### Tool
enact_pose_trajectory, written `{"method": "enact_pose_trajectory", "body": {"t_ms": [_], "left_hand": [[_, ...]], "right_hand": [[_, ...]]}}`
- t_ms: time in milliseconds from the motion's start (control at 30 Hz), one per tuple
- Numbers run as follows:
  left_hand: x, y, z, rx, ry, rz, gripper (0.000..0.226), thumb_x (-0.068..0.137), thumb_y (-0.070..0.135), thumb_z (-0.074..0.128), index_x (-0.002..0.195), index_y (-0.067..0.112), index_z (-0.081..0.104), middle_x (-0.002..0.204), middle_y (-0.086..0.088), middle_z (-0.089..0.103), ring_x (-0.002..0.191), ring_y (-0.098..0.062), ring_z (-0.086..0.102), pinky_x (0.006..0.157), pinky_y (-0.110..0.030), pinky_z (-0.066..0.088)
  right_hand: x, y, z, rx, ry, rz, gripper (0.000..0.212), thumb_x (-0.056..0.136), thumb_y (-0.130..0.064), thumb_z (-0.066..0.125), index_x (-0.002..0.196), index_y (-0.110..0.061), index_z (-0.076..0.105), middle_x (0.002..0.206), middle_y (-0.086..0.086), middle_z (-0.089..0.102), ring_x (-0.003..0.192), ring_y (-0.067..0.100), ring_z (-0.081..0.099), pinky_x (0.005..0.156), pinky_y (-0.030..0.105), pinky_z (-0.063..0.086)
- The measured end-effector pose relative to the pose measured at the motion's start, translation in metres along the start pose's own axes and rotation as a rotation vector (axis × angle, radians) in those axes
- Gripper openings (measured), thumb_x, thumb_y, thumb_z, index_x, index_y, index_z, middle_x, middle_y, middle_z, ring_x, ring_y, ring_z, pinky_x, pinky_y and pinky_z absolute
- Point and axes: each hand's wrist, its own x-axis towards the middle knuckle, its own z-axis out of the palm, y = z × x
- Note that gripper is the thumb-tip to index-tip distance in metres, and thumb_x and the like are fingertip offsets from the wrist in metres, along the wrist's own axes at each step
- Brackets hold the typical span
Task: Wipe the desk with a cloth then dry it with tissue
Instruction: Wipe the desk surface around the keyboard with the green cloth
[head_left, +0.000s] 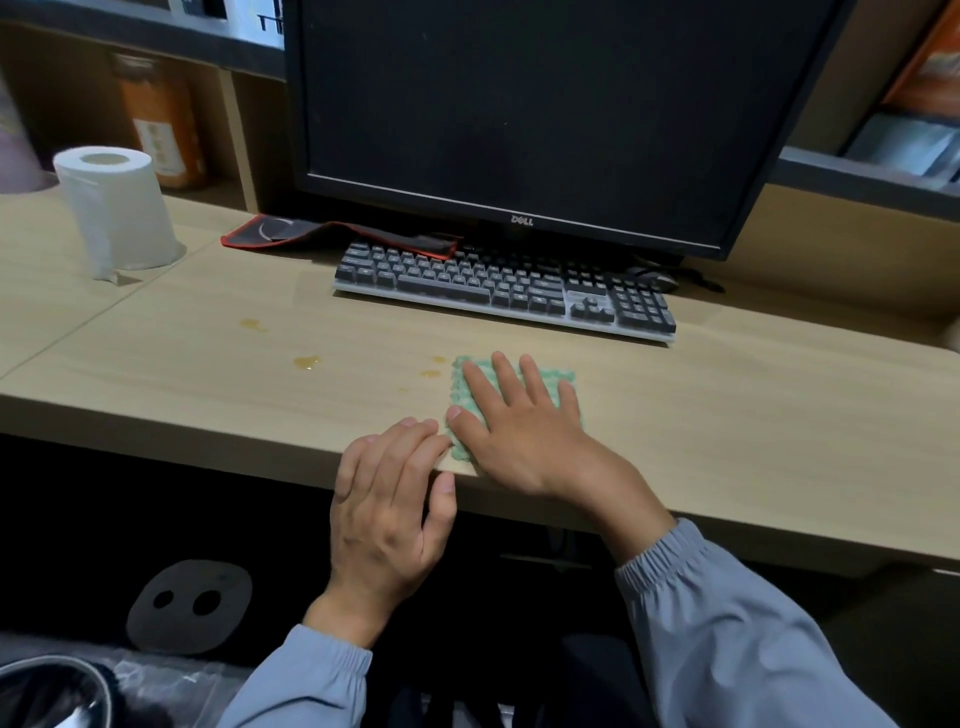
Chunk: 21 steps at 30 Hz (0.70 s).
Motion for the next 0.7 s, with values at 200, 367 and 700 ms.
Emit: {"method": "enact_pose_trajectory", "body": {"t_ms": [200,367,700], "left_hand": [[0.0,-0.002,-0.003,0.001,-0.017,0.0,0.034,0.105,0.022,0.05,0.124,0.006,0.073,0.131,-0.01,0.071,0.126,-0.028,0.065,0.112,-0.042,0.039],[0.0,-0.001,-0.007,-0.012,-0.044,-0.009,0.035,0.104,0.02,0.046,0.124,0.006,0.071,0.131,-0.01,0.071,0.127,-0.029,0.064,0.114,-0.04,0.035],[0.001,0.002,-0.007,-0.024,-0.073,-0.048,0.035,0.105,0.021,0.045,0.12,0.003,0.071,0.131,-0.013,0.07,0.125,-0.036,0.065,0.11,-0.05,0.038]], "right_hand": [[-0.023,-0.004,0.015,-0.004,0.104,-0.01,0.066,0.104,-0.061,0.01,0.163,-0.037,-0.007,0.171,-0.004,-0.017,0.156,0.022,-0.024,0.123,0.057,-0.013],[-0.034,-0.005,0.026,-0.02,0.232,0.001,0.065,0.104,-0.06,0.01,0.164,-0.037,-0.001,0.173,-0.001,-0.007,0.158,0.023,-0.015,0.124,0.057,-0.007],[-0.042,0.028,0.062,-0.09,0.731,-0.022,0.064,0.102,-0.058,0.031,0.146,-0.02,0.059,0.15,0.01,0.057,0.144,0.034,0.046,0.114,0.054,0.038]]}}
